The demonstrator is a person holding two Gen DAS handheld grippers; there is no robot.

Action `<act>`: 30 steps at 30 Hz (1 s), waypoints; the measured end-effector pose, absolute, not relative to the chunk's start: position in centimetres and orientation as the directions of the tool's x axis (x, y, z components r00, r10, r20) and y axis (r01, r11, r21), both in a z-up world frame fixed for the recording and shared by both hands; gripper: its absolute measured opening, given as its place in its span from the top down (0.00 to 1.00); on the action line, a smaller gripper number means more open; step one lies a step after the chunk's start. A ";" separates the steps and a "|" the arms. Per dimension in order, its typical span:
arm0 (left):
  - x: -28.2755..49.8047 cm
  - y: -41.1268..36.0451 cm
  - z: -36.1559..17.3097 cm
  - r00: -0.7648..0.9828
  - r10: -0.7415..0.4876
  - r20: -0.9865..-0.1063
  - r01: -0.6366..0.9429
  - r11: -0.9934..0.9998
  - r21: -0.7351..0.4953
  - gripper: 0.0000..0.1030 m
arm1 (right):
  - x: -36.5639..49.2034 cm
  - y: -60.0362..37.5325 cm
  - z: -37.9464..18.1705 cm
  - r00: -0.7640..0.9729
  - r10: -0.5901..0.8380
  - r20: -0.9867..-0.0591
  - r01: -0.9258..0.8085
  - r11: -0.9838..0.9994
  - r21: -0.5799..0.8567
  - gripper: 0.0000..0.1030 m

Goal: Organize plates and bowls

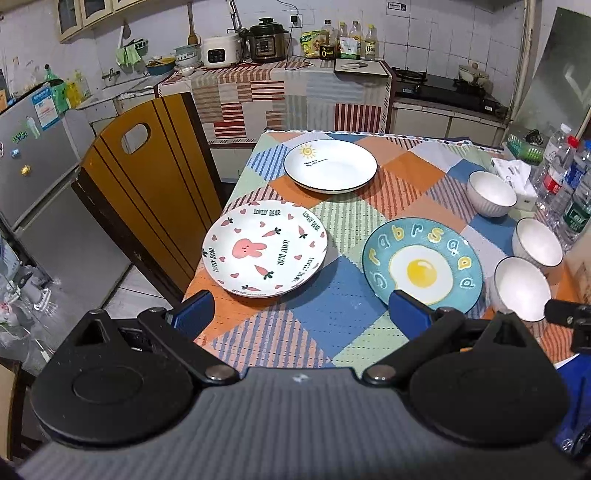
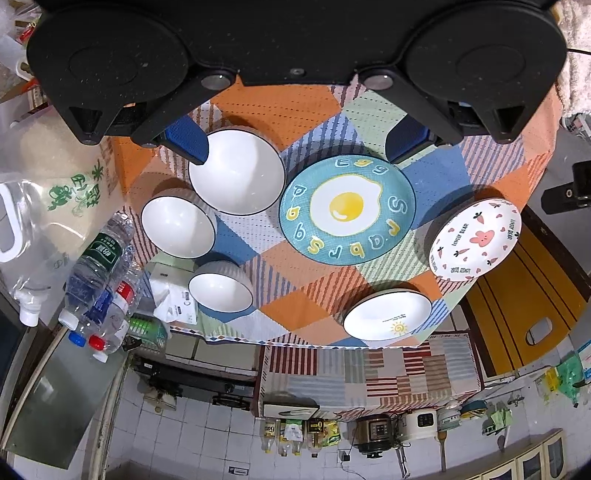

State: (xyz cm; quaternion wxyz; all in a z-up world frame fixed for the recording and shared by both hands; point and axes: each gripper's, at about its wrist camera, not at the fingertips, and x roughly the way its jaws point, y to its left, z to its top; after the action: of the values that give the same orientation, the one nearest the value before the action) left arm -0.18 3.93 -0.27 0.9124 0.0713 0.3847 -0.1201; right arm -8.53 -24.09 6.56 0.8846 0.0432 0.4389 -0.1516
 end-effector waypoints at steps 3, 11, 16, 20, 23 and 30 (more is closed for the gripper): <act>-0.3 3.8 -0.3 0.684 -0.149 -0.714 0.279 0.958 0.067 0.01 | -8.5 -23.9 6.5 0.566 -0.242 -0.788 0.306 0.949 -0.072 0.00; -0.9 3.4 0.1 0.689 -0.176 -0.703 0.316 0.946 0.074 0.01 | -8.4 -23.7 6.3 0.562 -0.241 -0.791 0.293 0.953 -0.081 0.00; -1.0 3.3 0.2 0.668 -0.205 -0.715 0.334 0.942 0.041 0.01 | -8.3 -23.5 6.1 0.560 -0.244 -0.792 0.286 0.954 -0.091 0.00; -0.8 3.2 -0.1 0.653 -0.211 -0.728 0.333 0.943 0.026 0.02 | -8.2 -23.6 5.8 0.555 -0.245 -0.795 0.284 0.954 -0.096 0.00; -0.6 3.2 -0.4 0.640 -0.212 -0.739 0.330 0.944 0.015 0.03 | -8.1 -23.7 5.5 0.549 -0.245 -0.799 0.286 0.953 -0.096 0.00; 0.0 3.2 -0.8 0.604 -0.217 -0.767 0.326 0.945 -0.011 0.03 | -7.5 -24.5 4.5 0.541 -0.225 -0.811 0.272 0.959 -0.084 0.00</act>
State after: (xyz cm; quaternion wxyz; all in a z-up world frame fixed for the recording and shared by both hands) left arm 0.00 3.19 -0.80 0.8932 0.0648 0.4183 -0.1519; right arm -7.52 -24.48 4.47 0.8773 0.0259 0.4579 -0.1415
